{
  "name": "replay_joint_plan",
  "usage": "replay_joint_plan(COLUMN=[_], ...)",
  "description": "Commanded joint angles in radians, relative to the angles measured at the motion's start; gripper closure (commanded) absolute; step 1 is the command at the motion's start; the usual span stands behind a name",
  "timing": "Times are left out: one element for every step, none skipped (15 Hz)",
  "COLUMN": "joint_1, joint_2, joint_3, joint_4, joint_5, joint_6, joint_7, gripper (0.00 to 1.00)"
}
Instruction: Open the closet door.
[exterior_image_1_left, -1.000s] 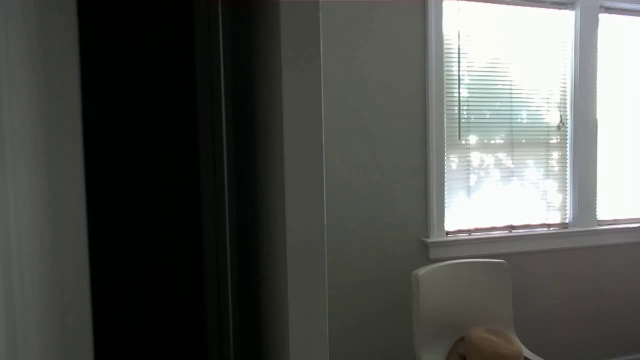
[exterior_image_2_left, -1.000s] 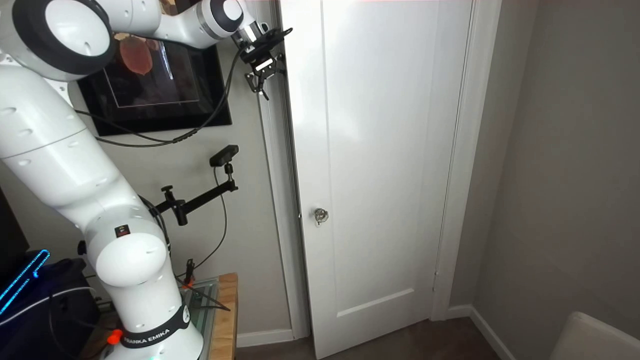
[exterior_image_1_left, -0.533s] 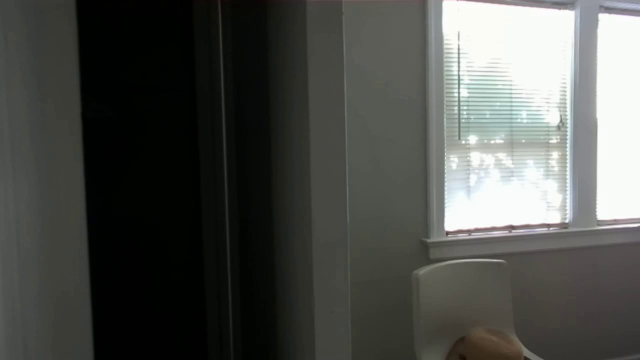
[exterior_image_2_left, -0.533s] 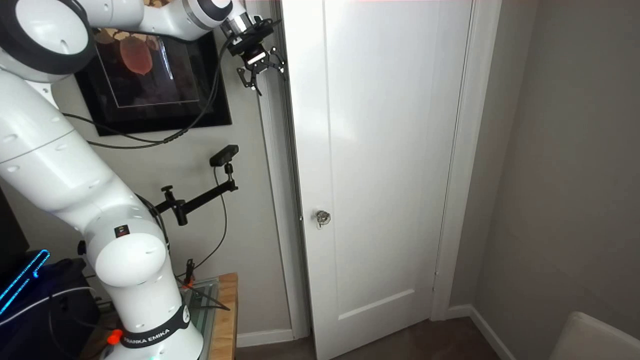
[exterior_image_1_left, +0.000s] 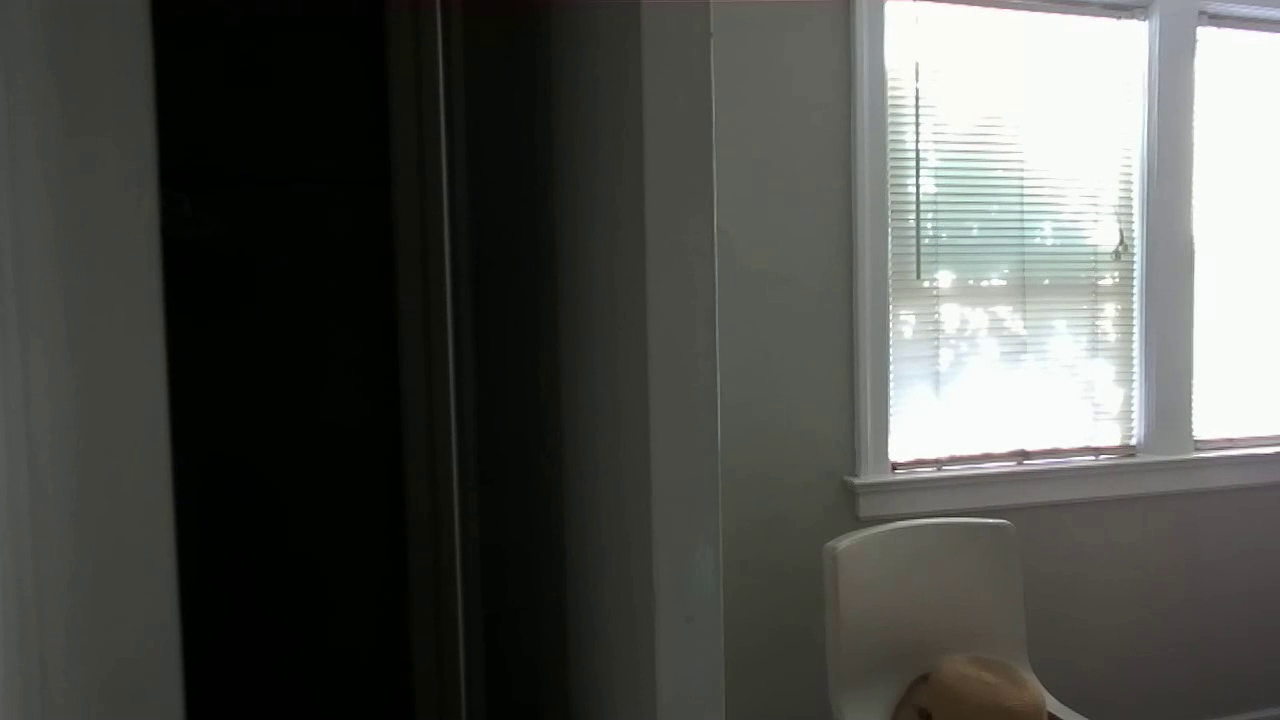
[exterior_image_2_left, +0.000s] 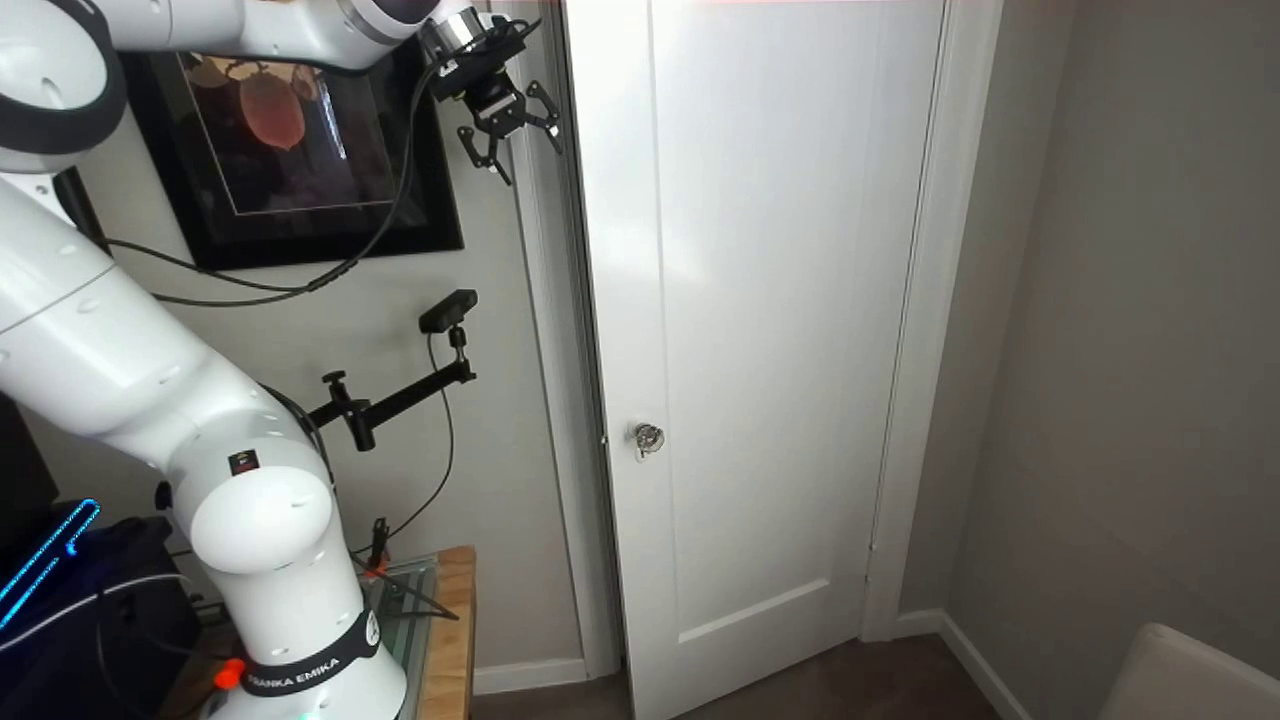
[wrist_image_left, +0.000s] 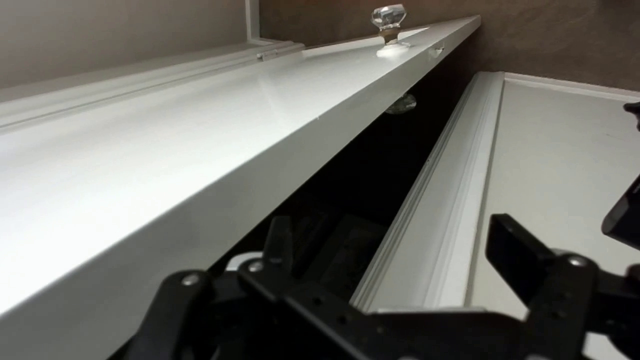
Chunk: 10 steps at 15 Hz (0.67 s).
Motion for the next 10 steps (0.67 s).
replay_joint_plan(joint_1=[0.03, 0.035, 0.036, 0.032, 0.024, 0.021, 0.019, 0.018, 0.018, 0.016], joint_2=[0.013, 0.032, 0.055, 0.069, 0.088, 0.102, 0.114, 0.126, 0.14, 0.154], joint_3=[0.007, 0.019, 0.037, 0.055, 0.078, 0.091, 0.1, 0.108, 0.11, 0.115], joint_4=[0.021, 0.04, 0.063, 0.079, 0.098, 0.112, 0.113, 0.122, 0.121, 0.126], joint_5=[0.044, 0.04, 0.022, -0.001, -0.036, -0.054, -0.075, -0.097, -0.113, -0.139], joint_6=[-0.039, -0.058, -0.088, -0.113, -0.144, -0.163, -0.16, -0.161, -0.143, -0.141], joint_7=[0.006, -0.002, -0.001, 0.012, 0.022, 0.024, 0.021, 0.016, 0.007, 0.002], gripper=[0.0, 0.0, 0.0, 0.0, 0.0, 0.0, 0.0, 0.0, 0.0, 0.0])
